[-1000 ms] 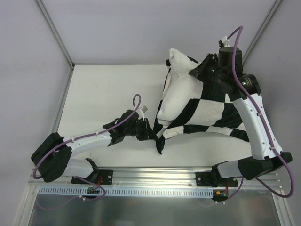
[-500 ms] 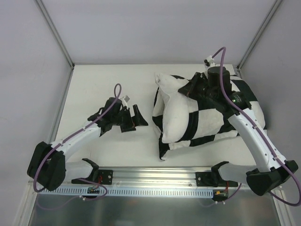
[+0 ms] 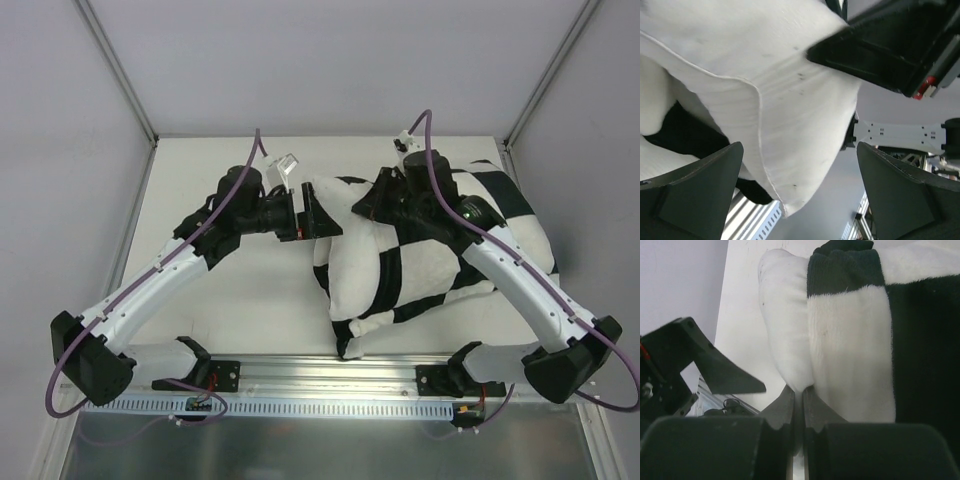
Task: Remove the pillowcase from the pillow
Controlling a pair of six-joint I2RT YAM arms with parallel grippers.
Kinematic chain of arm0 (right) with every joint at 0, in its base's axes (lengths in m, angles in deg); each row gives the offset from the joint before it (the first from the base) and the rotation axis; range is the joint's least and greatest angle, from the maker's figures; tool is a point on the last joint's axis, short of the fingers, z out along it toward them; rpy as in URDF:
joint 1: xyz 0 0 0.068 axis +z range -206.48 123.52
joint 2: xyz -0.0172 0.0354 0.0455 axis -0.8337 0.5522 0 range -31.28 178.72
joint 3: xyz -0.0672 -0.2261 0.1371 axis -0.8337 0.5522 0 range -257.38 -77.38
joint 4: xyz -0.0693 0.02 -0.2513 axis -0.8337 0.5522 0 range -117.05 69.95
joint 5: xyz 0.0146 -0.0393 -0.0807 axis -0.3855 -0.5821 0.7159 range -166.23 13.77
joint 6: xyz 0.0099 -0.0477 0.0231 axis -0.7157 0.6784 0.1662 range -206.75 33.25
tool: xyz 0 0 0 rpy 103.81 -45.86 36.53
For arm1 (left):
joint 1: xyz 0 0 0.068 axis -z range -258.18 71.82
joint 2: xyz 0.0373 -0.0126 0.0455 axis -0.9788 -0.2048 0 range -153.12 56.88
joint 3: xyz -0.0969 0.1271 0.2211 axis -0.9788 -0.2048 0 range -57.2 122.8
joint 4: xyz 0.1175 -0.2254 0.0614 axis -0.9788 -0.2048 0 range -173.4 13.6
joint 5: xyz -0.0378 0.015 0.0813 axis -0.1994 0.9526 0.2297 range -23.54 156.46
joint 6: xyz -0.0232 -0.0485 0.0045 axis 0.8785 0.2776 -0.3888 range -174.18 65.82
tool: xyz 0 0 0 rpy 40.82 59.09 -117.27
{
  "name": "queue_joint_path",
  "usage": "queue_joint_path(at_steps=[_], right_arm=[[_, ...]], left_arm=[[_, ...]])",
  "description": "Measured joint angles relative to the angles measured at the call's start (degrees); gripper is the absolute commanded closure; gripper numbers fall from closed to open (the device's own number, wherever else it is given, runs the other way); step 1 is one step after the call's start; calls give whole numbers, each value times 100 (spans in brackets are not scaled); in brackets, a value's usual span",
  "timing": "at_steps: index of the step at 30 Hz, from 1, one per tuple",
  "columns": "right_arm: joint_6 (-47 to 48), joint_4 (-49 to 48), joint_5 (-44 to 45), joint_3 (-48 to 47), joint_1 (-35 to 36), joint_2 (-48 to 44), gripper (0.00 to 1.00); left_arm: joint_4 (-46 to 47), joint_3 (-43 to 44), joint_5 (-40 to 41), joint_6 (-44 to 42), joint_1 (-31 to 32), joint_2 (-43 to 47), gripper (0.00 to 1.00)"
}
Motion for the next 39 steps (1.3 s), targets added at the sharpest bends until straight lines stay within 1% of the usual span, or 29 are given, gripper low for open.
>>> queue_joint_path(at_steps=[3,8,12,15,19,24,27,30,33,34,35,36,37,38,39], right_arm=[[0,-37,9,-46,22,157,99],[22,-31,44,-254,20,332,99],[46,-9,72,-407,22,431,99],[66,39,72,-442,26,468,99],[90,59,74,-444,42,472,99],[90,59,96,-444,70,474,99],[90,63,120,-448,120,511,99],[131,184,142,-522,186,608,99],[181,260,166,-533,232,640,99],[199,297,173,-564,236,651,99],[223,326,181,-603,236,658,99],[251,356,190,-638,236,660,99],[286,400,201,-680,236,660,99],[321,435,216,-704,236,660,99],[378,492,232,-721,240,660,93]], left_arm=[[94,-42,-273,20,144,-59,1],[588,-433,-839,74,216,-131,1],[798,-667,-1049,52,319,-317,1],[693,-800,-1001,-26,317,-326,1],[413,-800,-632,-273,321,-293,1],[284,-721,-540,-380,361,-363,1],[393,-540,-592,-350,549,-647,1],[713,-503,-713,-199,741,-859,1],[839,-503,-800,-94,789,-927,2],[870,-503,-804,-72,800,-942,7],[907,-503,-817,-33,800,-962,20],[942,-503,-820,13,800,-977,64],[960,-503,-817,57,798,-990,89],[966,-503,-804,39,796,-1003,100],[977,-503,-785,44,787,-1019,100]])
